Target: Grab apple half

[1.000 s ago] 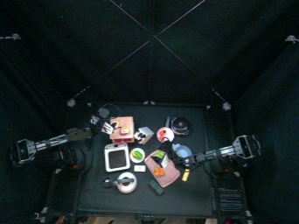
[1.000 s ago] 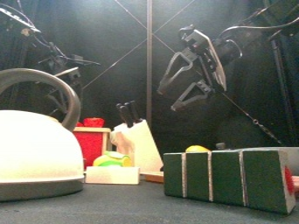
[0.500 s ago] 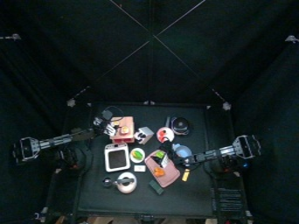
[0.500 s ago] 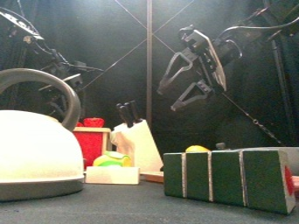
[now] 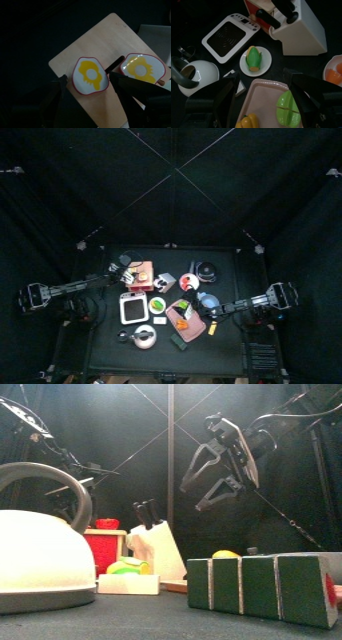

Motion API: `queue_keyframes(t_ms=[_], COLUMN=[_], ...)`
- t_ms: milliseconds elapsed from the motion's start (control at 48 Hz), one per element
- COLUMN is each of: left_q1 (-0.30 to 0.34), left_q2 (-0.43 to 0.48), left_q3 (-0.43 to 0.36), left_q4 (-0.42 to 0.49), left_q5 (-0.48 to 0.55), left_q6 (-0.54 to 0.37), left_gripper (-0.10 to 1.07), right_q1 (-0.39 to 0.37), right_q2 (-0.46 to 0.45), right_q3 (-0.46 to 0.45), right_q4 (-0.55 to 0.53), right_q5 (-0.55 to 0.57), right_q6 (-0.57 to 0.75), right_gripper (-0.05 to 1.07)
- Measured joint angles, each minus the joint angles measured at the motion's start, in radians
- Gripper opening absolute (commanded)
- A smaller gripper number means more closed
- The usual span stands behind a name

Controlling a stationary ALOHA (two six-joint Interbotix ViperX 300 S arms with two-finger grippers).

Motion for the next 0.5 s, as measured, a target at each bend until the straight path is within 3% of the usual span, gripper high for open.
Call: queue_keyframes(t_ms=[500], left_q1=[0.044], left_q2=[0.020], left_q3=[0.023], left_q4=[-0.017], left_q5=[-0.023], left_q6=[0.002], left_gripper=[0.98], right_q1=[0.000], right_q2=[0.000], right_q3=[0.005], right_q4=[0.000], right_q5=[0.000], right_q6=[0.002], right_gripper=[0.99])
